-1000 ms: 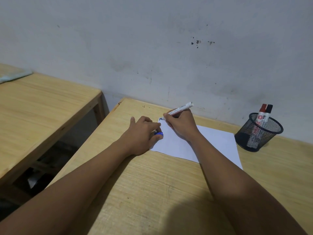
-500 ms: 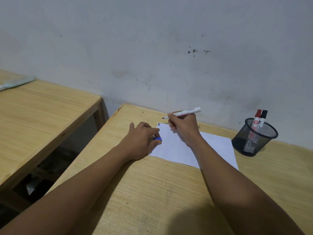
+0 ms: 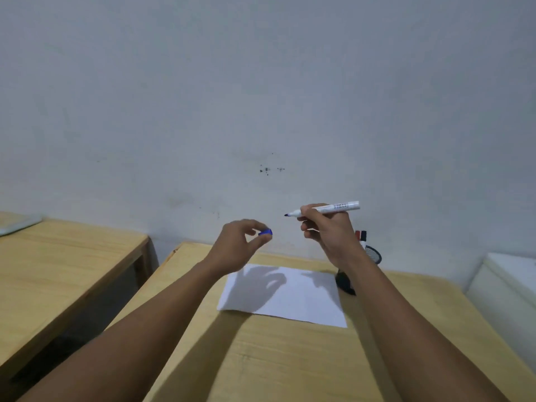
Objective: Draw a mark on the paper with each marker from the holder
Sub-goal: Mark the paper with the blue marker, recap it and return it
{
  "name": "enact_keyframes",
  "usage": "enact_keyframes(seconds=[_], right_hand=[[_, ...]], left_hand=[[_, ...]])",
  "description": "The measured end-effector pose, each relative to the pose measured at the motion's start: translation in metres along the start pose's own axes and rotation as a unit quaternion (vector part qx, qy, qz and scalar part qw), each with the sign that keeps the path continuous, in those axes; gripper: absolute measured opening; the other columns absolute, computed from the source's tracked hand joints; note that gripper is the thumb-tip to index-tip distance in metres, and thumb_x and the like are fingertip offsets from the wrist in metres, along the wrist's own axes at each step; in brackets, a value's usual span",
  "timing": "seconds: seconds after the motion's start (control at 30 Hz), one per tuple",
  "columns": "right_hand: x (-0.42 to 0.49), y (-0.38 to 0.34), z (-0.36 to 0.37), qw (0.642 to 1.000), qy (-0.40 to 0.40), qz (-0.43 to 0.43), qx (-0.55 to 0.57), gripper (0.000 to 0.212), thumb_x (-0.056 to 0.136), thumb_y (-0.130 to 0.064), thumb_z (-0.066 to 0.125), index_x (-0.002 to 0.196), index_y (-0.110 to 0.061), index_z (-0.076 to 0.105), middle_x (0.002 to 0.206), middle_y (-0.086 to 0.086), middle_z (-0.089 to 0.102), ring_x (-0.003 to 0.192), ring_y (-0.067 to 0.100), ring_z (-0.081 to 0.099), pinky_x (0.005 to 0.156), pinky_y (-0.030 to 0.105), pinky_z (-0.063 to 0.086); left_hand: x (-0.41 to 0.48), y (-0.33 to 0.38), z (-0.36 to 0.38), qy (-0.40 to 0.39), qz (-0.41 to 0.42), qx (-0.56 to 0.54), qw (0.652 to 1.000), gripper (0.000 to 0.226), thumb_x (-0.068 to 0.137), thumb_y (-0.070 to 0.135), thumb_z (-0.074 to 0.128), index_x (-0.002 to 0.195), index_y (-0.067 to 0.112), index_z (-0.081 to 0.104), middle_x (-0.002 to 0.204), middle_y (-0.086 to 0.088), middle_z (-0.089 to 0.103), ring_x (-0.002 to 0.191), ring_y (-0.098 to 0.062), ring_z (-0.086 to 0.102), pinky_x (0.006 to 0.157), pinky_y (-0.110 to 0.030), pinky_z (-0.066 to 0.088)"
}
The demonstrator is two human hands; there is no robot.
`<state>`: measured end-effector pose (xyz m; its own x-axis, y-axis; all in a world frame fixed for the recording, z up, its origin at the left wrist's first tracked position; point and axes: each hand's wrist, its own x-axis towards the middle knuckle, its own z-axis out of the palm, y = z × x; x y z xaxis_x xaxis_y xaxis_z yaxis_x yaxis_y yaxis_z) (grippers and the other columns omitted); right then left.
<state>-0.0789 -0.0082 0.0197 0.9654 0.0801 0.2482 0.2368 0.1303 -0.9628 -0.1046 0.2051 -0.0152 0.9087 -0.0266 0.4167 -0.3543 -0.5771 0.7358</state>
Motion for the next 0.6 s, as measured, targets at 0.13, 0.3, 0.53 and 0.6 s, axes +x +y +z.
enact_keyframes(seconds=[0.13,0.3,0.53,0.6], right_hand=[[-0.027,-0.039,-0.023,0.999,0.025,-0.035,0.009,0.008,0.095,-0.011,0.070,0.088,-0.007,0.074,0.081,0.009,0.072,0.064,0.019,0.061,0.057,0.027,0.050],[-0.058,-0.083,-0.049,0.997,0.021,-0.076,-0.019,0.017,0.095,-0.011,0.069,0.100,0.004,0.073,0.086,0.014,0.072,0.066,0.019,0.061,0.058,0.026,0.051],[-0.081,-0.111,-0.071,0.995,0.055,-0.082,-0.017,0.020,0.095,-0.021,0.072,0.093,-0.002,0.076,0.079,0.007,0.072,0.065,0.014,0.059,0.061,0.027,0.048],[-0.085,-0.114,-0.073,0.995,0.077,-0.069,-0.014,0.022,0.095,-0.024,0.073,0.091,-0.003,0.076,0.077,0.007,0.071,0.064,0.014,0.058,0.060,0.027,0.046]], left_hand=[[0.012,0.067,-0.001,0.011,0.061,-0.035,0.997,0.015,0.090,0.033,0.071,0.099,0.022,0.076,0.098,0.013,0.074,0.090,-0.002,0.069,0.071,-0.015,0.047],[0.009,0.135,0.003,-0.022,0.134,-0.019,0.991,0.016,0.090,0.031,0.071,0.101,0.020,0.077,0.096,0.006,0.076,0.089,-0.008,0.070,0.076,-0.022,0.052],[0.001,0.188,0.017,0.020,0.225,0.058,0.972,0.014,0.087,0.026,0.075,0.097,0.017,0.080,0.087,0.003,0.078,0.078,-0.008,0.070,0.070,-0.014,0.048],[-0.001,0.192,0.023,0.055,0.261,0.113,0.957,0.015,0.087,0.029,0.075,0.096,0.019,0.080,0.085,0.002,0.079,0.076,-0.013,0.070,0.074,-0.029,0.052]])
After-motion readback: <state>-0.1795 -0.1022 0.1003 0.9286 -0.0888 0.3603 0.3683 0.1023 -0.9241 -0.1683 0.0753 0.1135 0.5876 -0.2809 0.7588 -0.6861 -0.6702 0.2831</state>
